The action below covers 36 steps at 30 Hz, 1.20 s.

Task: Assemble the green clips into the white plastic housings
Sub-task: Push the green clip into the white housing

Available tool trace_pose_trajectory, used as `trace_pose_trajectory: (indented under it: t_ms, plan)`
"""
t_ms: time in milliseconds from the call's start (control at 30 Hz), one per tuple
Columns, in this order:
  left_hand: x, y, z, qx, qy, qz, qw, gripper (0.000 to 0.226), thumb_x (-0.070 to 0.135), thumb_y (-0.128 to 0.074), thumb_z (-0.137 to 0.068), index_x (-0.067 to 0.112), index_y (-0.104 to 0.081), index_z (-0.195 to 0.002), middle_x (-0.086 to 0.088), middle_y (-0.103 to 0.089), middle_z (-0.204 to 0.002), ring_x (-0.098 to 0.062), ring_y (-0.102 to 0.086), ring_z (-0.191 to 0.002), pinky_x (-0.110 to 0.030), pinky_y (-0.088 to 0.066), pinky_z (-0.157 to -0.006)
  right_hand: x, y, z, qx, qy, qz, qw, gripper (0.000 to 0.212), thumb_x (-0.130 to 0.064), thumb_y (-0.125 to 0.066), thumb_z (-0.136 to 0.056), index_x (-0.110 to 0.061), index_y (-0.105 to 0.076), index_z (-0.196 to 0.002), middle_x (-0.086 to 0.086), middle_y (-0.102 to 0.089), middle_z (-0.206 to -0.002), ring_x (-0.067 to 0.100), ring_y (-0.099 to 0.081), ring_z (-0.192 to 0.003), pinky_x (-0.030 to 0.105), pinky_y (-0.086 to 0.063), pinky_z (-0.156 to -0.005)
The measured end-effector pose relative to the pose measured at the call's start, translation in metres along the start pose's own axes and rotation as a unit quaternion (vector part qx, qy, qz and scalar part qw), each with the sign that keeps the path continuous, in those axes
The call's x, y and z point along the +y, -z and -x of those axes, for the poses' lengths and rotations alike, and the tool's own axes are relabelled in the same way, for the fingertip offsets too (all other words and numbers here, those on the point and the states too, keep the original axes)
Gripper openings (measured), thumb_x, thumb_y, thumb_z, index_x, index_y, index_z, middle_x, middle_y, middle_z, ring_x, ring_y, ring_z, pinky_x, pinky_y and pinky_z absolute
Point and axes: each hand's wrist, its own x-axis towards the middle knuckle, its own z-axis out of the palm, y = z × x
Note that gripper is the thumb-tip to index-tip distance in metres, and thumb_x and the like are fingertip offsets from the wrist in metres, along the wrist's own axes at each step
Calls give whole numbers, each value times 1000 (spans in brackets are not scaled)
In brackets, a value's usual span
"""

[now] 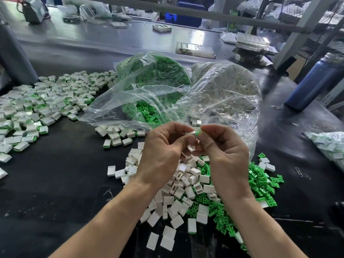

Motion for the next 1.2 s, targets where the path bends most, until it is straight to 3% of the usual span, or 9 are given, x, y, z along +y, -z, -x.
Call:
trace_pose_trajectory:
  t_ms: [400, 667, 833, 933, 1067, 1200]
  plan:
    - [-1, 5, 1, 0, 3, -18, 1000, 4, 12, -75, -91, 15, -76, -94, 1, -76, -83, -10, -67, -70, -23, -57, -62, -2, 9, -5, -56, -64, 48, 995, 10, -4, -70, -96, -10, -75, -102, 8, -79, -87, 23, -77, -76, 31, -64, -69]
    - [0, 9, -1, 3, -24, -90, 996, 16, -1, -75, -90, 14, -79, -91, -2, -77, -78, -17, -69, -64, -24, -59, -60, -8, 12, 0, -83, -4, 212, 974, 13, -5, -71, -97, -18, -73, -99, 2, -76, -83, 17, -76, -73, 39, -65, -68]
    - [2, 13, -2, -11, -38, -128, 991, 19, -4, -75, -89, 14, -80, -93, 0, -76, -77, -25, -70, -65, -31, -62, -60, -12, 10, 3, -85, 33, 275, 957, 13, -3, -73, -94, -15, -74, -100, -3, -74, -80, 14, -73, -71, 40, -63, -66]
    - [4, 14, -1, -13, -39, -136, 990, 20, -5, -75, -89, 14, -80, -92, 3, -76, -75, -18, -69, -62, -25, -59, -59, -13, 8, 4, -84, 40, 281, 955, 12, -2, -74, -94, -12, -74, -100, -3, -73, -79, 14, -73, -71, 42, -63, -66]
    - [5, 13, -1, -17, -35, -139, 990, 18, -3, -78, -87, 14, -80, -90, 3, -76, -74, -15, -69, -61, -28, -60, -60, -12, 8, 4, -80, 47, 298, 950, 10, -3, -74, -93, -12, -75, -98, -4, -73, -79, 12, -73, -70, 41, -63, -64]
    - [3, 13, -1, -13, -15, -106, 994, 17, -5, -76, -88, 11, -80, -91, 0, -77, -74, -13, -70, -62, -23, -57, -59, -9, 8, 3, -70, 4, 238, 969, 15, -2, -73, -94, -16, -75, -96, -1, -76, -77, 16, -75, -68, 36, -64, -64]
